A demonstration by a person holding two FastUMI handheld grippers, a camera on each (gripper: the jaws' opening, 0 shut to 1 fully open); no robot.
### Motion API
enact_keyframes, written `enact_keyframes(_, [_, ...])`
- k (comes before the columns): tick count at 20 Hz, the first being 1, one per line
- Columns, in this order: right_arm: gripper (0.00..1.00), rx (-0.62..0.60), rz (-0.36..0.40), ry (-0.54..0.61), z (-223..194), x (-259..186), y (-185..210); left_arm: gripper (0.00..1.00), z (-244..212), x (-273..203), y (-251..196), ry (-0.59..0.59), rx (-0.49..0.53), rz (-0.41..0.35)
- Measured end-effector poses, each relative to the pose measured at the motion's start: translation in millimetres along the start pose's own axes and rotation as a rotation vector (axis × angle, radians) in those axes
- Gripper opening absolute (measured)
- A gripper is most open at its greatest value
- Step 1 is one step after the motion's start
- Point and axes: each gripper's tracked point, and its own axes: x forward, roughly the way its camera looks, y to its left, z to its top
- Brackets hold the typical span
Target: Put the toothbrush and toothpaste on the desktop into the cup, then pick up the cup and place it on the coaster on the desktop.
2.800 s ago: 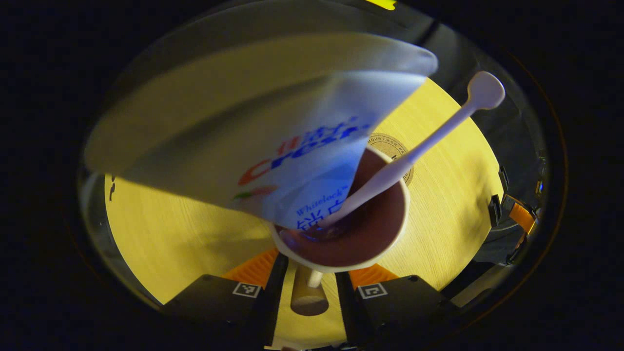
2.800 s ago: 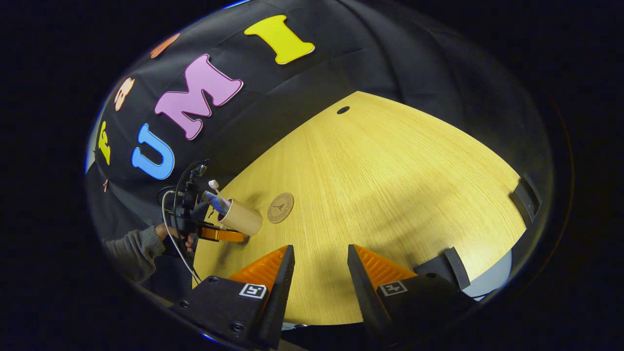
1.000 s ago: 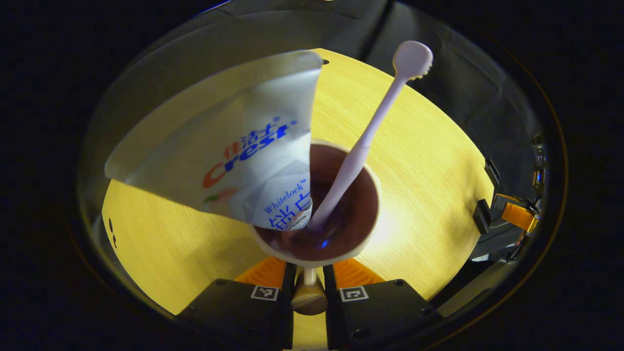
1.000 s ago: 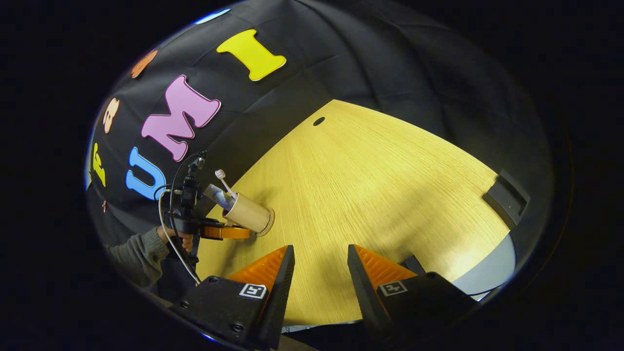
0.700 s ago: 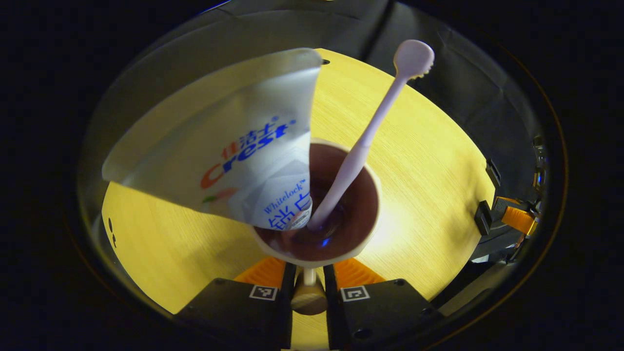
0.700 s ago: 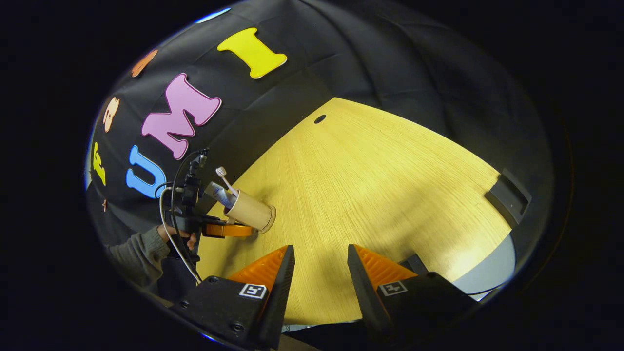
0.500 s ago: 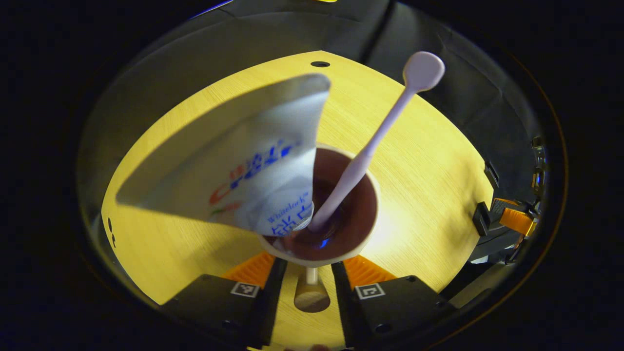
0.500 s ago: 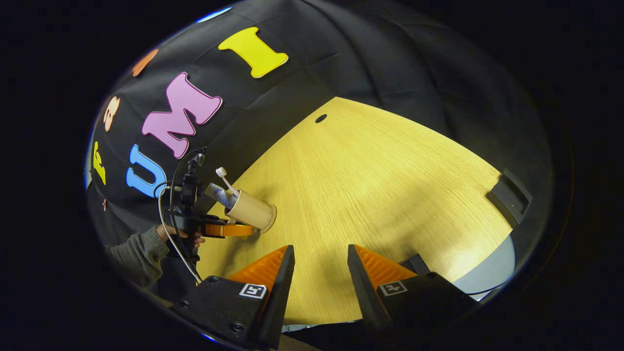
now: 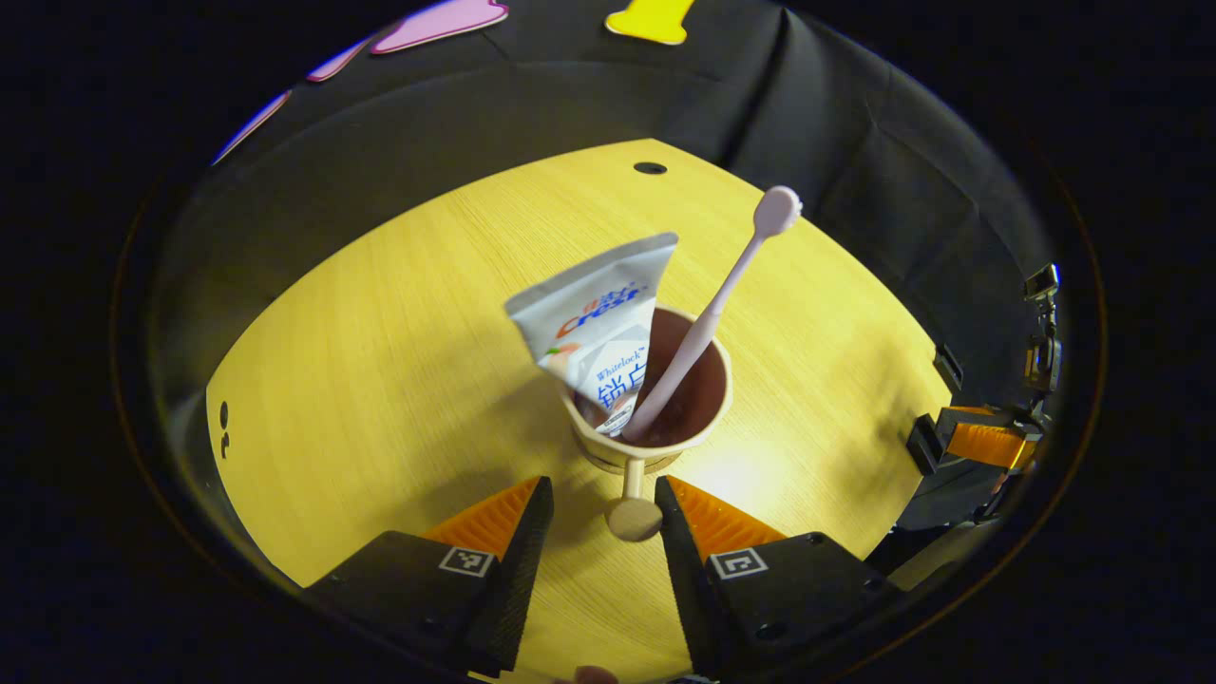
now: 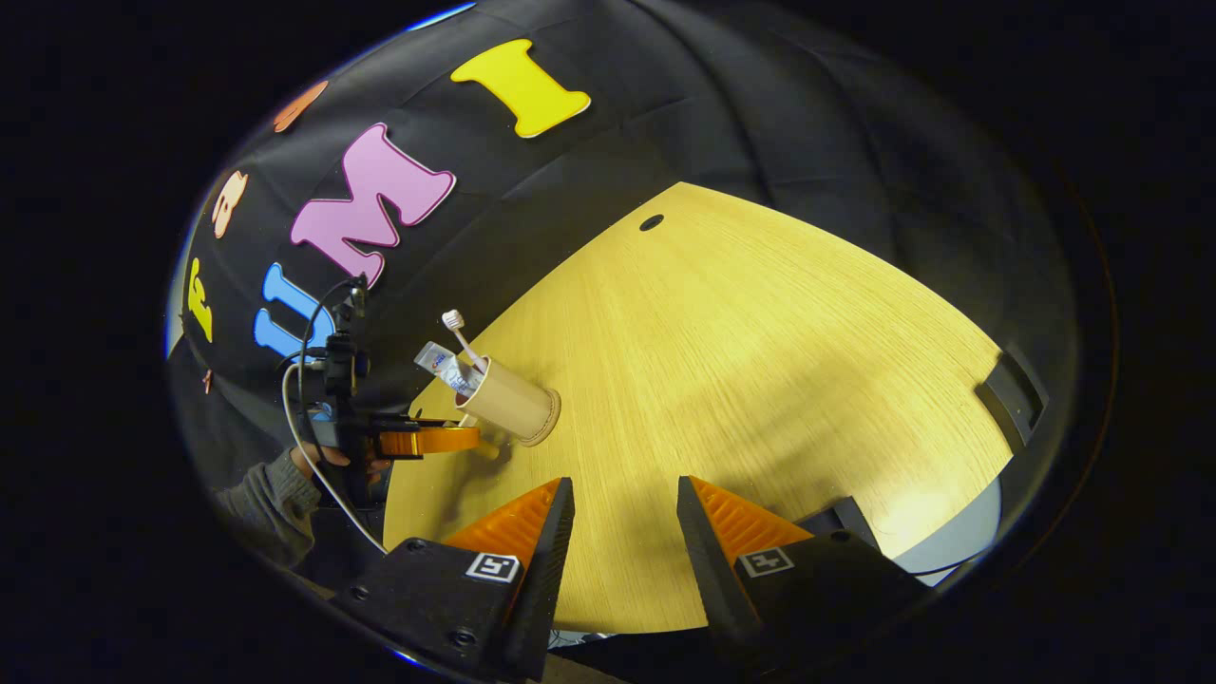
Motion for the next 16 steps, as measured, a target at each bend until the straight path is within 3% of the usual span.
enact_keyframes(10, [0.68,-0.093,0.081,0.058,-1,22,53,0.69,-32,-74,20,-0.217,-0.151,0.067])
enact_keyframes(13, [0.68,-0.129,0.112,0.073,0,27,74,0.69,-42,-96,27,-0.306,-0.219,0.105])
enact_keyframes(16, [0.68,-0.148,0.134,0.080,0,30,90,0.71,-56,-112,18,-0.369,-0.319,0.086])
